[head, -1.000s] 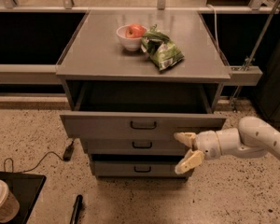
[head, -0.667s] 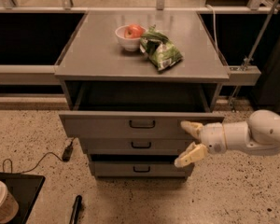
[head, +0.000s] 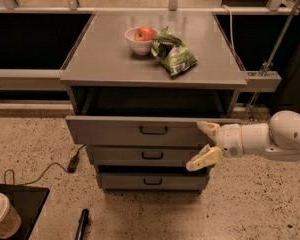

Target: Close top drawer

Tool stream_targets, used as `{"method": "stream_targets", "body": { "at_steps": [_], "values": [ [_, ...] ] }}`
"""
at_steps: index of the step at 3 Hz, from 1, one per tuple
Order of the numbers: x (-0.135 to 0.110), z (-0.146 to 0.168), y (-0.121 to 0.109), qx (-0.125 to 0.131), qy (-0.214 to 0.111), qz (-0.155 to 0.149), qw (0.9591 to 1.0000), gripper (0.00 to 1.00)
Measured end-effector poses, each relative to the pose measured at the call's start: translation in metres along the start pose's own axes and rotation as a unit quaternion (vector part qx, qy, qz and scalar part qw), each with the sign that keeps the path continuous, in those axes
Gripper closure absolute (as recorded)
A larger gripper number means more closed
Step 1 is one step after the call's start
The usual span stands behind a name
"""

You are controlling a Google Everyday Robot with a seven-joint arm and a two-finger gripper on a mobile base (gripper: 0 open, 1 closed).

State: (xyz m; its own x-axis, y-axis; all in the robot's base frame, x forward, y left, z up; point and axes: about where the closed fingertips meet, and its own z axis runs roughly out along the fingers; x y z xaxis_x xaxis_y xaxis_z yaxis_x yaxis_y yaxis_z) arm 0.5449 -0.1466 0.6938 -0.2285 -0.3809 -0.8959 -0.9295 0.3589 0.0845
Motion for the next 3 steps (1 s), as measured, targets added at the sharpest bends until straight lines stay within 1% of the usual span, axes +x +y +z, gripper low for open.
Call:
{"method": "stream_targets", "body": {
  "at_steps": [1, 2, 3],
  "values": [
    [-0.009, 0.005, -0.028, 0.016, -0.006, -0.005, 0.9998, 0.00],
    [-0.026, 0.022, -0.078, 0.044, -0.022, -0.004, 0.9988, 0.00],
    [-0.026, 0.022, -0.078, 0.044, -0.022, -0.004, 0.9988, 0.00]
  ]
}}
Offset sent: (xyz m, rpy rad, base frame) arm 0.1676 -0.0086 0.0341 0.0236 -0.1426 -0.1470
